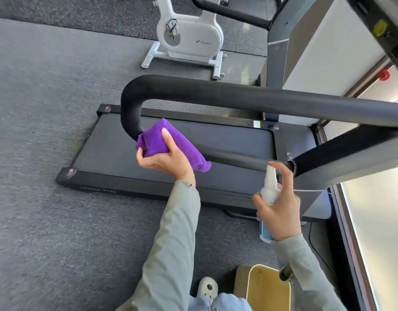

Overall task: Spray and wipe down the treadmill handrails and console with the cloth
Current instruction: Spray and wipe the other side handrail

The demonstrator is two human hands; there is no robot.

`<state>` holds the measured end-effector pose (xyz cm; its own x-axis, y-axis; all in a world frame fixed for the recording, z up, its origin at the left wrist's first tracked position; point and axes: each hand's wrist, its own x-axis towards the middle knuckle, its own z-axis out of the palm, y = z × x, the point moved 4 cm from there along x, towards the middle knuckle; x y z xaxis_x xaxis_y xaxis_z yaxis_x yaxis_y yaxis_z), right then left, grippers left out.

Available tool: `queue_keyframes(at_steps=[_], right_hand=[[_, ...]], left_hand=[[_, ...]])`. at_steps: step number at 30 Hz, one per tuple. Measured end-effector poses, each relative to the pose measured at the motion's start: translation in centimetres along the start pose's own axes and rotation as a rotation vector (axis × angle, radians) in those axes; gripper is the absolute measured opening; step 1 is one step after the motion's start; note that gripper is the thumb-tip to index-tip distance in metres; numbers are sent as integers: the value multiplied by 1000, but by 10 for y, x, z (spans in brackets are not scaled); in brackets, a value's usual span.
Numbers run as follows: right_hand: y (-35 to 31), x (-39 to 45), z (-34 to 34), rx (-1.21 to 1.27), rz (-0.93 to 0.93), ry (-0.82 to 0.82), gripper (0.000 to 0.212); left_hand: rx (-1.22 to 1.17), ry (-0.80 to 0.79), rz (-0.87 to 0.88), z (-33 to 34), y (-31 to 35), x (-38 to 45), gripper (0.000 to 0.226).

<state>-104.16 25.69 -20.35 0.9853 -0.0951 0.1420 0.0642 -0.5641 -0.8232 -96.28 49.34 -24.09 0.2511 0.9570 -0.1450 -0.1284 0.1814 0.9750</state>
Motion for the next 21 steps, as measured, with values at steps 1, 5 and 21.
queue_keyframes(at_steps=[1, 5, 21], right_hand=[[3, 0, -1, 1, 10, -3, 71], [11, 4, -3, -18, 15, -11, 70], [0, 38, 13, -53, -132, -46, 68]], left_hand=[[-40, 22, -42, 3, 0, 3, 79], [-79, 91, -201, 10, -8, 4, 95], [-116, 60, -44, -9, 1, 41, 68]])
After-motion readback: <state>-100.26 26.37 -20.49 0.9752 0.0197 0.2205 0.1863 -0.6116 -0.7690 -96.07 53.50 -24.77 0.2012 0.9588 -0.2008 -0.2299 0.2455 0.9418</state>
